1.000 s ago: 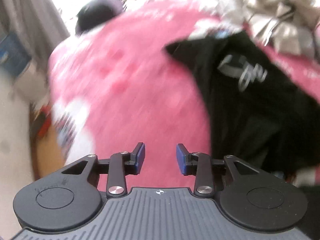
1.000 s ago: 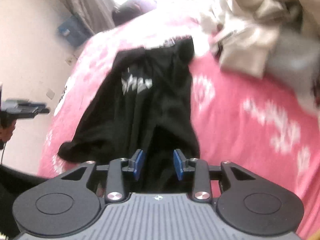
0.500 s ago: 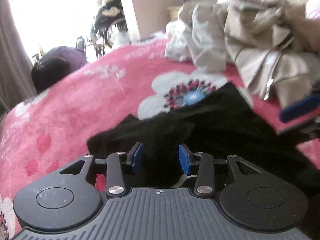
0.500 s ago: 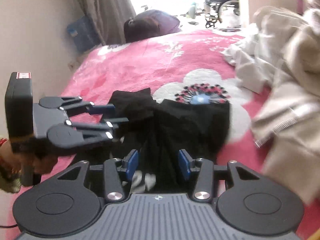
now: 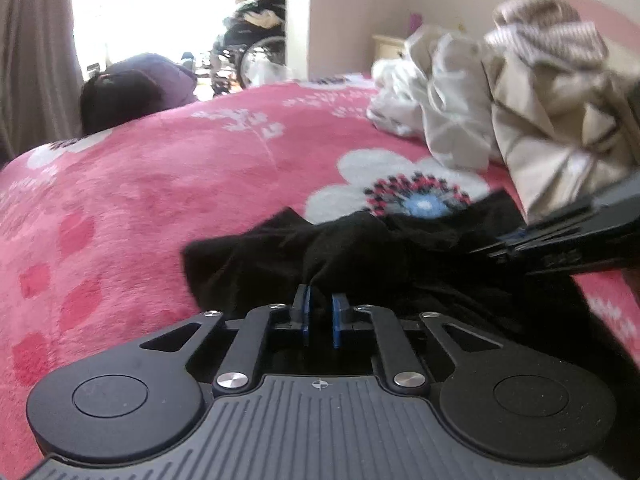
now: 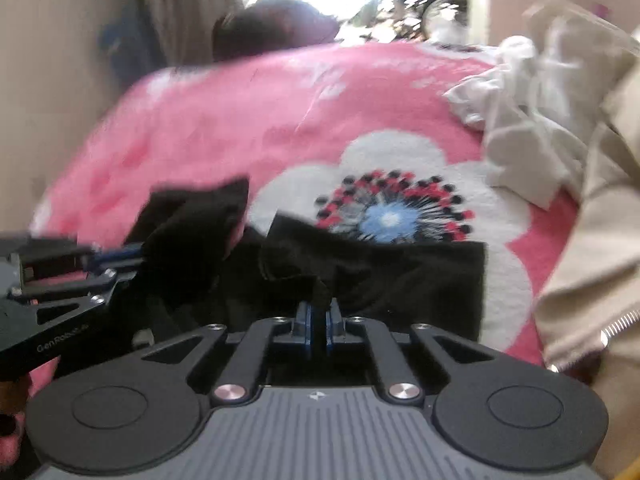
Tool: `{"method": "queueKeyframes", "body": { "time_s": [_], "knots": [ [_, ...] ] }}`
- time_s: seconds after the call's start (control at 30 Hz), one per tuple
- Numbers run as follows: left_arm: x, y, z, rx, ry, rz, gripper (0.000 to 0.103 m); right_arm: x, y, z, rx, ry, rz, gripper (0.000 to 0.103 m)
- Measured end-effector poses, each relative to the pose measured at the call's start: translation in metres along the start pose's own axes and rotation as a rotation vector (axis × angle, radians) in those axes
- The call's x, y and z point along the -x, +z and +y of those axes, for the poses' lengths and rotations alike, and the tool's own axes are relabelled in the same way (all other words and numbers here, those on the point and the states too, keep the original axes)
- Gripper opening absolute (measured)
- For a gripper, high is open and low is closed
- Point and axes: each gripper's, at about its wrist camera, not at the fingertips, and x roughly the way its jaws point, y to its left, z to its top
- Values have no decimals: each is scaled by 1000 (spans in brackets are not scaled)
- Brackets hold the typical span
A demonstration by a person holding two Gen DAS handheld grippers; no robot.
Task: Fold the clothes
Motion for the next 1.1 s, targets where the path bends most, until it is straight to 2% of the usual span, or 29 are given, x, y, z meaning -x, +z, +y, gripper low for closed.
{"method": "queueKeyframes", "body": {
  "time_s": [0.17,0.27,0.5,0.63,0.87,0.97,1.07,1.1],
  "knots": [
    [30,-1,37,147,28,-17,7,61,-7,-26,-167,5,-123,6],
    [50,-4,60,247,38,-9,7,97,-19,-42,-260,21,-165,6],
    [94,-24,91,442,28,0,6,144,-59,-68,-443,62,-159,5],
    [108,-43,100,509,46,38,6,161,-92,-83,-538,51,-131,5],
    [134,-73,117,584,90,61,6,193,-144,-104,-624,-77,-88,5],
    [137,-84,120,568,135,93,6,203,-157,-106,-600,-160,-53,5],
    [139,-89,123,557,147,114,6,210,-163,-99,-538,-253,-11,7],
    [141,-86,122,539,139,108,7,213,-165,-96,-517,-284,3,14]
  ]
}}
